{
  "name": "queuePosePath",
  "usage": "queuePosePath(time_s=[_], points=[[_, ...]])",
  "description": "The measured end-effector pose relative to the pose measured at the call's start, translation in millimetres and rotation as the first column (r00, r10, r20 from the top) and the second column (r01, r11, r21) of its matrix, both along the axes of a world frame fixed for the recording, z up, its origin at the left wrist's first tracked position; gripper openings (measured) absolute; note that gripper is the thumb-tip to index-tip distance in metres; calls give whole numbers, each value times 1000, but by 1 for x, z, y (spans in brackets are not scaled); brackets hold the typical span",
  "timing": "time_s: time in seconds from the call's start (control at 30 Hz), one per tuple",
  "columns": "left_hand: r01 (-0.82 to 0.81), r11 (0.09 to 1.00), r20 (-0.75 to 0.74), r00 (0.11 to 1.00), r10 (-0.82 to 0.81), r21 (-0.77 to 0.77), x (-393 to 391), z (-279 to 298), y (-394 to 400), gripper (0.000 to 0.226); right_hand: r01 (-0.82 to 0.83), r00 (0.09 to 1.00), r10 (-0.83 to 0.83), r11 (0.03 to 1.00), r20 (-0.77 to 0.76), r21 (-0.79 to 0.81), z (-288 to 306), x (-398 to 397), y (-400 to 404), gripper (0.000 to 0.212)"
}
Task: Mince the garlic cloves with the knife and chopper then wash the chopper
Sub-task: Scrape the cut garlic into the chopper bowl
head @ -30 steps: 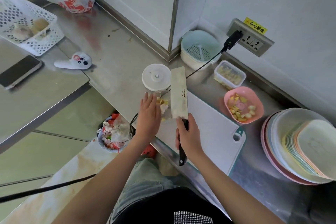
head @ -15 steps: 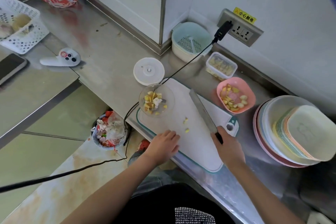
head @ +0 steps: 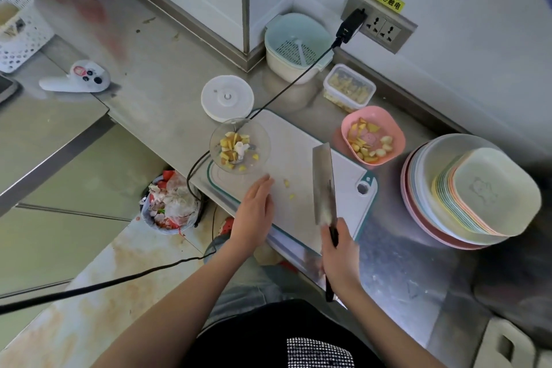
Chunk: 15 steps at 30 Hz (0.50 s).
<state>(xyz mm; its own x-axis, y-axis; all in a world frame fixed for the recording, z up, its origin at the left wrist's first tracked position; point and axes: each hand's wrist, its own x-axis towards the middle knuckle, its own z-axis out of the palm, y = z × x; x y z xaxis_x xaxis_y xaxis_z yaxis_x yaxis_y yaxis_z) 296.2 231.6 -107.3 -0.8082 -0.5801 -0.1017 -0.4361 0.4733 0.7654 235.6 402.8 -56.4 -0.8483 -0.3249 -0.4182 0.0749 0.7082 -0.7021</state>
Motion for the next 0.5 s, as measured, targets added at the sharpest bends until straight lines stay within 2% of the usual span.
queuePosePath(time_s=[0.07, 0.17, 0.3, 0.5], points=[[108, 994, 43, 993, -110, 33, -10, -2, -3, 48, 69, 994, -65, 997, 89, -45, -3, 6, -6, 23], [214, 977, 188, 960, -210, -2, -21, -5, -1, 52, 64, 987, -57, 997, 147, -45, -15, 16, -24, 15], [234, 972, 298, 928, -225, 5, -19, -2, 18, 55, 34, 991, -31, 999, 134, -19, -33, 30, -43, 11], [254, 962, 352, 895, -273, 100, -21, 0, 25, 72, 88, 982, -61, 985, 181, -148, -23, 26, -58, 12]])
